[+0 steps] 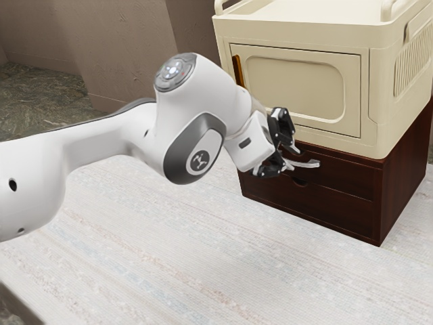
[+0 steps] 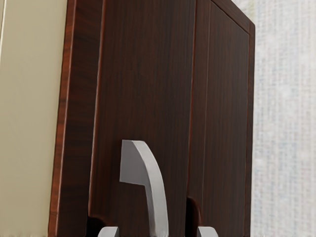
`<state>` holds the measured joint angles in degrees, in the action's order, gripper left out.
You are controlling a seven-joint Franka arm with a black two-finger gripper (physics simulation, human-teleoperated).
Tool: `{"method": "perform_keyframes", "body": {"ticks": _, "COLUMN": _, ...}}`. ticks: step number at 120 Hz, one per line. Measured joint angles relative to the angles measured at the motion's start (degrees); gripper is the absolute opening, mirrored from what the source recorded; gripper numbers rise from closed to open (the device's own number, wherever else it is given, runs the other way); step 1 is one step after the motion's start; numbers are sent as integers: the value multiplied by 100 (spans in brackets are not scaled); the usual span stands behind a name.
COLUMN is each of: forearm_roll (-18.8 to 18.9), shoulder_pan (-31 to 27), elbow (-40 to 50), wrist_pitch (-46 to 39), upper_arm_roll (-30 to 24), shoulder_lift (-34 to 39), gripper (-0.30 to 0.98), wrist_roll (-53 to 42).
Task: Pull the drawer handle with one arm to open the drawer
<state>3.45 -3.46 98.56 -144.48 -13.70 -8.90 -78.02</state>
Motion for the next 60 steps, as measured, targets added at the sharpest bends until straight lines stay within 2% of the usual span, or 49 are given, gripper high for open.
{"method": "perform_keyframes", "body": {"ticks": 60, "forearm_roll": -18, "shoulder_pan": -6, "elbow": 39, "wrist_pitch": -19, "upper_arm_roll": 25, "shoulder_lift": -90, "gripper": 12, "wrist_roll": 4}}
